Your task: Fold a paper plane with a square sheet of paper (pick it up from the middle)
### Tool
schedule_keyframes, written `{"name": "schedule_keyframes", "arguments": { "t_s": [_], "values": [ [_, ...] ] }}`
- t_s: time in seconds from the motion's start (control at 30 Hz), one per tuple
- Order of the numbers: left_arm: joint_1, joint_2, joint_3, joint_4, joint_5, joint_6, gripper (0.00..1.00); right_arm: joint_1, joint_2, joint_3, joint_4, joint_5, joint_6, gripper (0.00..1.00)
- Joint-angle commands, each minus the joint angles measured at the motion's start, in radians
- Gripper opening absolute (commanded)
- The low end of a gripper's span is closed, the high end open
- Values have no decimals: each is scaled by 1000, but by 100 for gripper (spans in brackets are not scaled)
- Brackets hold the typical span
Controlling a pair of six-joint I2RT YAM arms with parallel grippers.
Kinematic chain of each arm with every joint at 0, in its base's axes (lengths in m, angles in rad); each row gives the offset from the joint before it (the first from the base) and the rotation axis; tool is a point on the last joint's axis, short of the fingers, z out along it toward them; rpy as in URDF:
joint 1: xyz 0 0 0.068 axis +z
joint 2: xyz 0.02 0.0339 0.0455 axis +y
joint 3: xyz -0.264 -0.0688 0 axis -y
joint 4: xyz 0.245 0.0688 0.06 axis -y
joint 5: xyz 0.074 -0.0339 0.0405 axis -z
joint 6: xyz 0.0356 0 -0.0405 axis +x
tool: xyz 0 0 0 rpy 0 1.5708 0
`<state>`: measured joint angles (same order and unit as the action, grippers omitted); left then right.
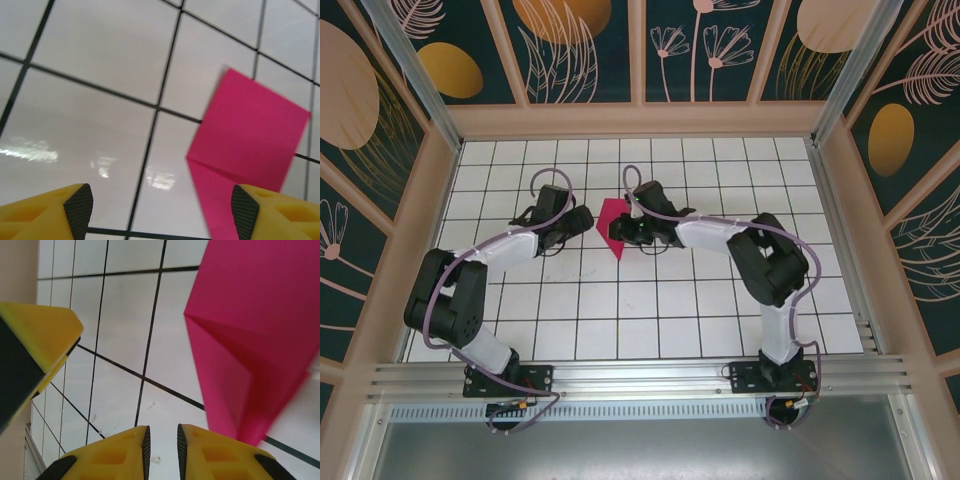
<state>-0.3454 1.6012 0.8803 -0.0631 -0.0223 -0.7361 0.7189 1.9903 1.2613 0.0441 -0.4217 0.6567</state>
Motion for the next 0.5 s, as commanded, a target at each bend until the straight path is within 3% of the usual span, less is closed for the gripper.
{"name": "schedule_keyframes", "arguments": {
  "t_s": [0.0, 0.27, 0.47],
  "values": [
    [9, -44, -21, 40, 12, -28, 76, -3, 74, 80, -70, -25, -33, 24],
    [11, -46, -30, 45, 19, -18, 78, -27, 173, 137, -160, -39, -141, 20],
    [11, -52, -32, 49, 31, 4, 78, -93, 150, 58, -276, -155, -401, 20]
  ]
}}
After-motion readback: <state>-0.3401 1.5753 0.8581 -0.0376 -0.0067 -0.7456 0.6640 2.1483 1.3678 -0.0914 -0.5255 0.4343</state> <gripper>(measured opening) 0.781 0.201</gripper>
